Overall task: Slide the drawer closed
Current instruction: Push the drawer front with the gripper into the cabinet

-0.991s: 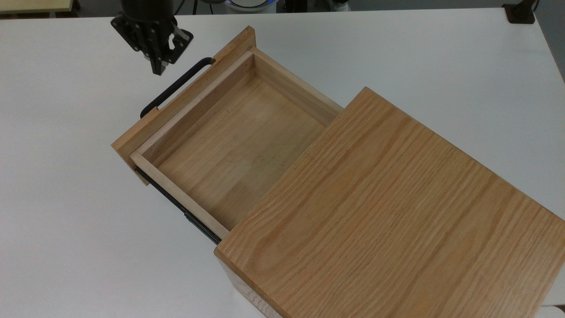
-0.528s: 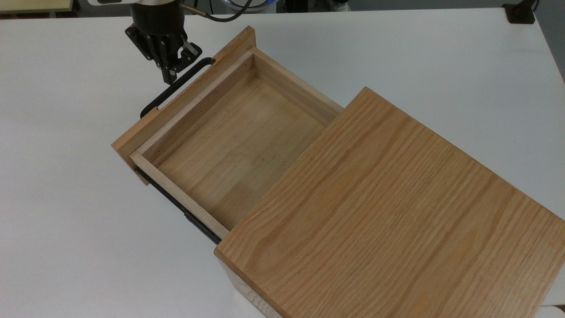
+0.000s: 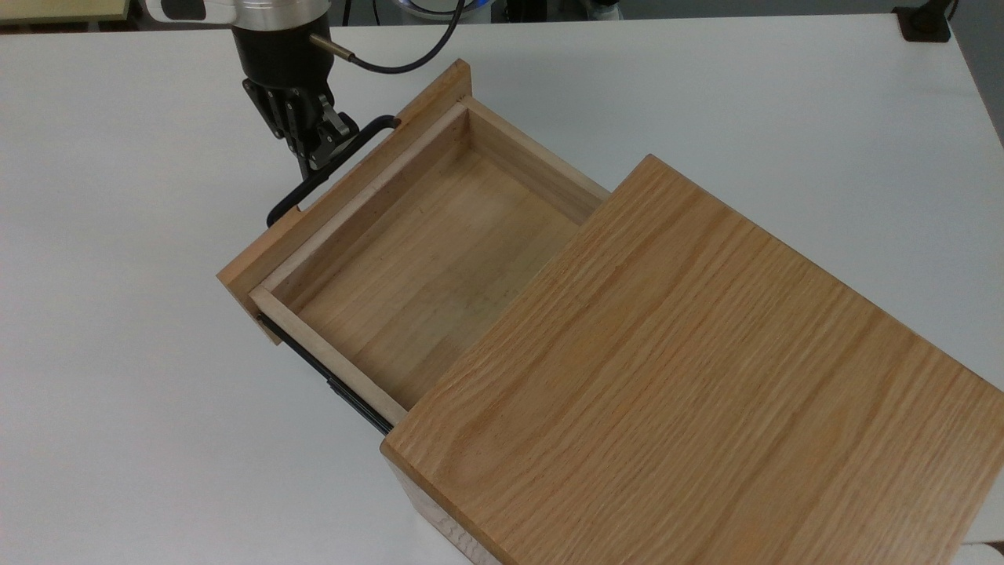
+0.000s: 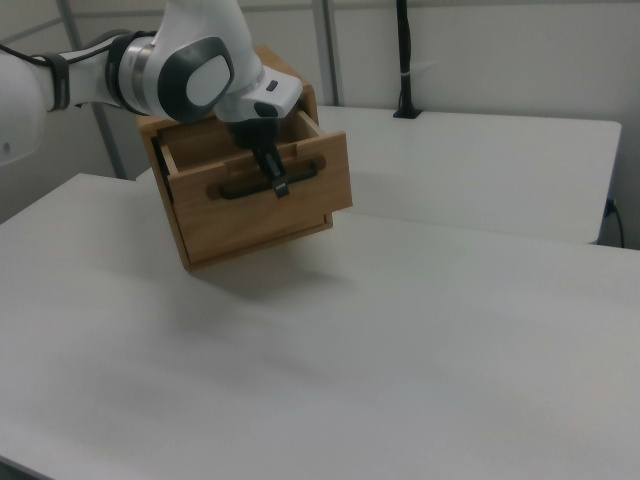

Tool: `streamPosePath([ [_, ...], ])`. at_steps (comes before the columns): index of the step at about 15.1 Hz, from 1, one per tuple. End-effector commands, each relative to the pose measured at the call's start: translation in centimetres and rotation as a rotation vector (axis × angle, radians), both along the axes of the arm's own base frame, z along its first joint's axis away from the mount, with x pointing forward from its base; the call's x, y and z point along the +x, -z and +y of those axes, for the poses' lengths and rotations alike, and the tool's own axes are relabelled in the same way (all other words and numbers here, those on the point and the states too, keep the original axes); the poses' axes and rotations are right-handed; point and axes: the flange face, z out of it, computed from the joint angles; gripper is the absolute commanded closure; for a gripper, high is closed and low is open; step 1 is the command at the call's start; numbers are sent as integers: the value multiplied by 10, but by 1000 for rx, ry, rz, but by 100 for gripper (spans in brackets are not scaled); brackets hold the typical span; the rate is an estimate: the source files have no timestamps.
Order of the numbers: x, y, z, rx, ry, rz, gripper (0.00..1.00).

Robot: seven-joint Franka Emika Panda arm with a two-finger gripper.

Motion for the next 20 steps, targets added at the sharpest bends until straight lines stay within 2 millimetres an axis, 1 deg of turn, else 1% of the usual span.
streamPosePath([
  [1, 9, 4, 8, 101, 60, -47, 100],
  [3, 17, 13, 25, 126, 62, -57, 100],
  [5, 24, 17, 36, 135, 67, -87, 100],
  [7, 31, 19, 48, 148, 77, -132, 100],
  [8, 37, 13, 49, 153, 84, -162, 100],
  [9, 43, 13, 53, 156, 86, -172, 100],
  [10, 47, 17, 60, 157, 81, -169, 100],
  [11, 52, 17, 71, 163, 72, -181, 100],
  [13, 60, 17, 82, 177, 85, -214, 100],
  [14, 64, 21, 89, 184, 91, -221, 100],
  [15, 68, 20, 98, 192, 91, -230, 100],
  [16, 71, 25, 104, 197, 96, -226, 100],
  [18, 78, 27, 121, 207, 90, -250, 100],
  [20, 84, 28, 127, 230, 123, -270, 100],
])
